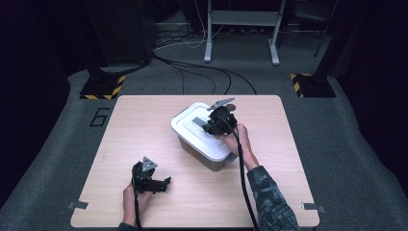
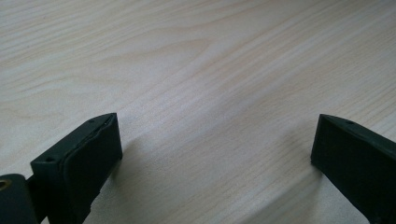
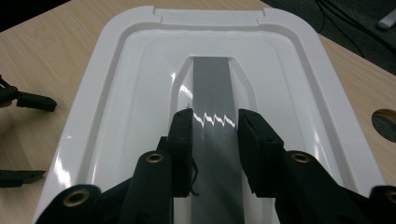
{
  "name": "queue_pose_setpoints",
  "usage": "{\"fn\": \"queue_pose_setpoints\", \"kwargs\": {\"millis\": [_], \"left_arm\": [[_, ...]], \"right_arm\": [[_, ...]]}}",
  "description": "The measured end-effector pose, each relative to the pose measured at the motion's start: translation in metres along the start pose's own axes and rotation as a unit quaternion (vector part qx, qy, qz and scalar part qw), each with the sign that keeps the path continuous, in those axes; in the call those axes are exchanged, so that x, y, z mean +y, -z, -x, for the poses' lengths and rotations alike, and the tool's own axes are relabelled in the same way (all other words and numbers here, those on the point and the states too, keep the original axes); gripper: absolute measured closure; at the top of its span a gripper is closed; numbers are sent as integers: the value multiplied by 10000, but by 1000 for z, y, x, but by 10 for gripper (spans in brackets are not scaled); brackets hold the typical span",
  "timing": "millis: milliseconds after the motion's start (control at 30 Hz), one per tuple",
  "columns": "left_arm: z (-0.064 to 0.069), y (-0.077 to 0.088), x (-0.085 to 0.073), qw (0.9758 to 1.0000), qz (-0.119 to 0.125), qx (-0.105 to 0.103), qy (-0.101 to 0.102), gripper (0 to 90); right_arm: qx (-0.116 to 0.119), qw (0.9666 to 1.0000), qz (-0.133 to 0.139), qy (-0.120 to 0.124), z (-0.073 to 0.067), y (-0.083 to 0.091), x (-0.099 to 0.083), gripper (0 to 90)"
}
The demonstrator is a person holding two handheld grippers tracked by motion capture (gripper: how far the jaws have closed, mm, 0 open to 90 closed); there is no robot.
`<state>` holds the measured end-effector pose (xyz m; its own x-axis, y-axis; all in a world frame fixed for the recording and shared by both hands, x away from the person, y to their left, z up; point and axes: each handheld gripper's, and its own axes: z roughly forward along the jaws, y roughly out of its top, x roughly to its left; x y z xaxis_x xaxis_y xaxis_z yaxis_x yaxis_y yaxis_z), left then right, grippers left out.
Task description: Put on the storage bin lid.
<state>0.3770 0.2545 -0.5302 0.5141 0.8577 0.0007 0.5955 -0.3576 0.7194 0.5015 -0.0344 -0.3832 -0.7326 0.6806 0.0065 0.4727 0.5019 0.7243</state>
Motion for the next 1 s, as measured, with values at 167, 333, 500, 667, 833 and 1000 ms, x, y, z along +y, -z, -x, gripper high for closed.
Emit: {"fn": "queue_pose_setpoints", "kwargs": {"millis": [167,333,500,667,833,1000], "left_arm": [[-1,1,0,10000,-37,-17,-36,16],[-1,1,0,10000,-37,-16,-35,16],[-1,1,0,10000,-40,-16,-40,16],[0,0,0,10000,-19,-16,-5,16],[-1,1,0,10000,-39,-17,-38,16],[-1,0,0,10000,-33,-16,-29,16]], "right_arm": [[1,10000,-25,1,0,-1,-2,666],[53,9999,55,-80,1,-1,-6,666],[37,9999,75,-80,1,-1,-6,660],[28,9998,118,-140,3,2,-8,483],[-97,9998,142,-121,6,12,-11,204],[-164,9994,225,-202,11,24,-18,90]]}}
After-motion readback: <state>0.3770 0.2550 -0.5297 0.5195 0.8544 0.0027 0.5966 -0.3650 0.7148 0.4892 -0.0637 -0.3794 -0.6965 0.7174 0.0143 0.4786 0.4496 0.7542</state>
